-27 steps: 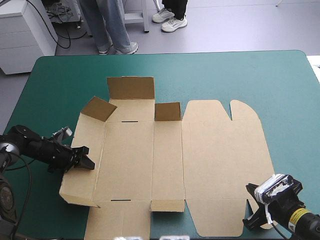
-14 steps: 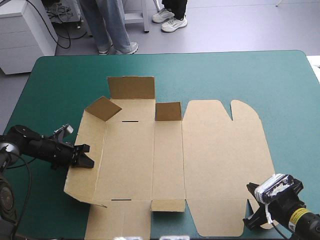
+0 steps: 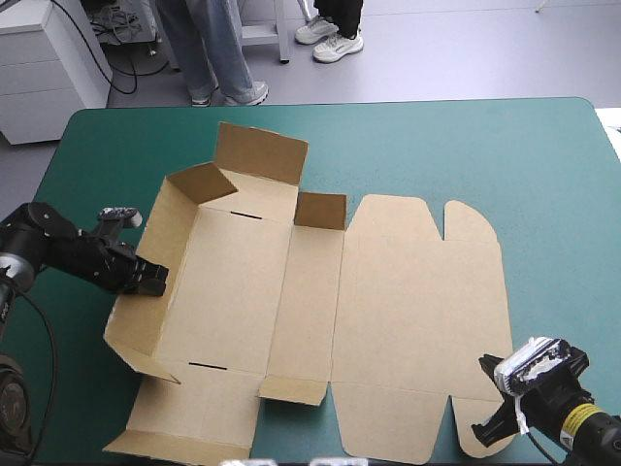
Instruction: Fold the box
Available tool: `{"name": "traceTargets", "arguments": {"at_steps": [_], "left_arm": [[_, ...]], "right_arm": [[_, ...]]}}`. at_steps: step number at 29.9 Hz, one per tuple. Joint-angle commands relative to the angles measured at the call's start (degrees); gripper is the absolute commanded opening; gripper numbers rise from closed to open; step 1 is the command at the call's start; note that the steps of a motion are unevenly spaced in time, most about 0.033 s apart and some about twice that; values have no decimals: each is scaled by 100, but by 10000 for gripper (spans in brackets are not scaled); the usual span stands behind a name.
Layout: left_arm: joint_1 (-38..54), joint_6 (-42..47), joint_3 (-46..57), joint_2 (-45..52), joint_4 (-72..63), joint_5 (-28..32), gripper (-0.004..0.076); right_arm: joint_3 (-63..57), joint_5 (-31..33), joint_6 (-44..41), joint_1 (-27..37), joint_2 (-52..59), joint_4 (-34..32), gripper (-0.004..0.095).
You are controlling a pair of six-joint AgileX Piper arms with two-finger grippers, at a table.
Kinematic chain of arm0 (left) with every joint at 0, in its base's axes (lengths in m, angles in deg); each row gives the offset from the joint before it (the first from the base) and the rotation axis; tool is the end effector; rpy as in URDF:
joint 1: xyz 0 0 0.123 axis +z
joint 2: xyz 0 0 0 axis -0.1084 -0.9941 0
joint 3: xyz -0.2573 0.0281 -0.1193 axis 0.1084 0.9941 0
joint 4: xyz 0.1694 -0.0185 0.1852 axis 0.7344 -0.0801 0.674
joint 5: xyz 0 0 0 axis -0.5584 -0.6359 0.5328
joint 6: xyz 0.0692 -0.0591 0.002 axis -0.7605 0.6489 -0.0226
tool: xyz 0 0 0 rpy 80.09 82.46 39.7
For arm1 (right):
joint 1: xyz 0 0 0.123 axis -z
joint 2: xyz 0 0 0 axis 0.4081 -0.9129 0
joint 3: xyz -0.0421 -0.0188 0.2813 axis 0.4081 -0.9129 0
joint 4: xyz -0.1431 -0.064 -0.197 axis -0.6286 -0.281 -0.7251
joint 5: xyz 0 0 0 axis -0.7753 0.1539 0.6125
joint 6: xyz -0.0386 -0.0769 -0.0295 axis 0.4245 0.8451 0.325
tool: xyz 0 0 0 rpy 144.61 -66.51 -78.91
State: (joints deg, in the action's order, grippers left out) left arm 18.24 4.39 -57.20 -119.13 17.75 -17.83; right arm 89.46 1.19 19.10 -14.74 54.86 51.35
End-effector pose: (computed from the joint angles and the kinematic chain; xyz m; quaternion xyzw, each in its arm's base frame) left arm 0.2734 0.0168 0.2626 0.1120 0.9666 -0.2064 0.1028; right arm 0.0561 0.0292 0.2679 -0.2678 0.8315 0.0989 0.4766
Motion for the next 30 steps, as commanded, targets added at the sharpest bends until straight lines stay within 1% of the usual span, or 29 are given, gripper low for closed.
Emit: {"name": "traceTargets", "arguments": {"at_steps": [1, 5, 8, 11, 16, 22, 30], "left_arm": [[-576, -16, -767, 268, 327, -379, -8], [-1525, -4, -1358, 258, 1449, -101, -8], [-2288, 182, -1617, 258, 2475, 240, -8], [-2971, 290, -1772, 258, 3077, 789, -8], [-3727, 299, -1837, 248, 3624, 1771, -8], [-4373, 313, -1837, 248, 4655, 2391, -8], [-4442, 390, -1837, 248, 5123, 3453, -8]], "right_arm": [[150, -386, 9, -1, -46, -112, -12], [150, -386, -1, -1, -46, -101, -12], [150, -386, -1, -1, -46, -101, -12], [150, -386, -1, -1, -46, -101, -12], [150, -386, -1, -1, -46, -101, -12], [150, -386, -1, -1, -46, -101, -12], [150, -386, -1, -1, -46, -101, -12]]}}
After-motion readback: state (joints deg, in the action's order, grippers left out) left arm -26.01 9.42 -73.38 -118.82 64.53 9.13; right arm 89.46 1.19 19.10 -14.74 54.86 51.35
